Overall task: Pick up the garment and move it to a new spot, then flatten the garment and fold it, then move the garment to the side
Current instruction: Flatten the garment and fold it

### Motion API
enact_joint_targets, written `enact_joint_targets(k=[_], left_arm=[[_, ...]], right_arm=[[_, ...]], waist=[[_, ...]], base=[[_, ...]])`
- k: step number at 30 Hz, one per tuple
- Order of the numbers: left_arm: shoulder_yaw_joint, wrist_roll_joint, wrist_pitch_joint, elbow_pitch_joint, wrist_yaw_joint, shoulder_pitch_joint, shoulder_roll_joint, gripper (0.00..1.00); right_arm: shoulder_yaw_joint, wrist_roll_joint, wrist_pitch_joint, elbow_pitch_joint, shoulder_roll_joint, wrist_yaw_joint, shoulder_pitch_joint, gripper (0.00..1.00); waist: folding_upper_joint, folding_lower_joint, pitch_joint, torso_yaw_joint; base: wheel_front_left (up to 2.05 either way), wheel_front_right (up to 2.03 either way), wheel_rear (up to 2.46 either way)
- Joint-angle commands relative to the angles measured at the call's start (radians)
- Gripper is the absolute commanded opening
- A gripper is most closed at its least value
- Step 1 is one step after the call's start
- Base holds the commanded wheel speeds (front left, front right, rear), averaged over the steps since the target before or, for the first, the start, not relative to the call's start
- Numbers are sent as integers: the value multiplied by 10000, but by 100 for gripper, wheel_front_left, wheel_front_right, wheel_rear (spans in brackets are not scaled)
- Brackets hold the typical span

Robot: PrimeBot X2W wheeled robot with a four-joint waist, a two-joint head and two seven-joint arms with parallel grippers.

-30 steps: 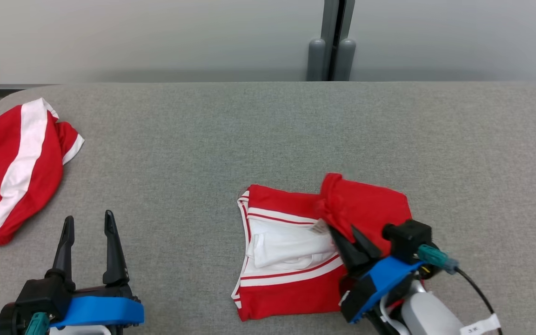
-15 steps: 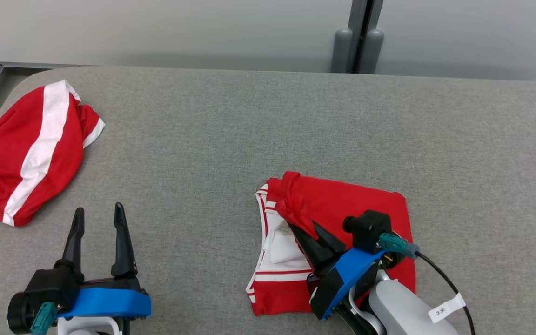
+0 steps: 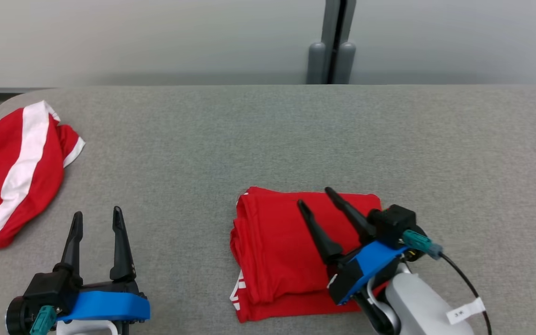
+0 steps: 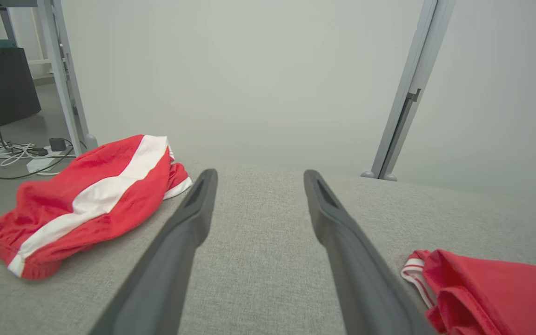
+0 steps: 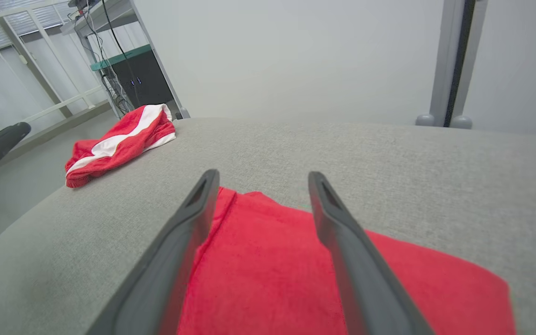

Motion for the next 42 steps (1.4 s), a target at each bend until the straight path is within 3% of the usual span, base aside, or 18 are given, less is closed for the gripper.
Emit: enact_joint_targets(k=[1, 7, 16, 33, 42], left_arm=[[3, 52, -23, -46, -21, 68, -13, 100], [15, 76, -23, -89, -19, 145, -13, 100], [71, 173, -23, -1, 17, 362, -12, 100], [-41, 592, -23, -8, 284, 978, -13, 100], [-84, 707, -23, -38, 316, 1089, -12, 100]], right_arm=[[-339, -236, -62, -228, -135, 2, 254, 100], [-1975, -1137, -84, -1529, -403, 2, 1171, 100], [-3966, -2066, -90, -2853, -234, 4, 2737, 100], [-4802, -2404, 288, -3580, -6, 2, 4246, 100], [-4758, -2473, 652, -3810, -2, 4, 4540, 100]], waist=[[0, 0, -122, -182], [0, 0, -202, -459], [0, 0, -421, -642], [0, 0, -1003, -539], [0, 0, -1127, -459]], base=[[0, 0, 0], [0, 0, 0], [0, 0, 0], [0, 0, 0], [0, 0, 0]])
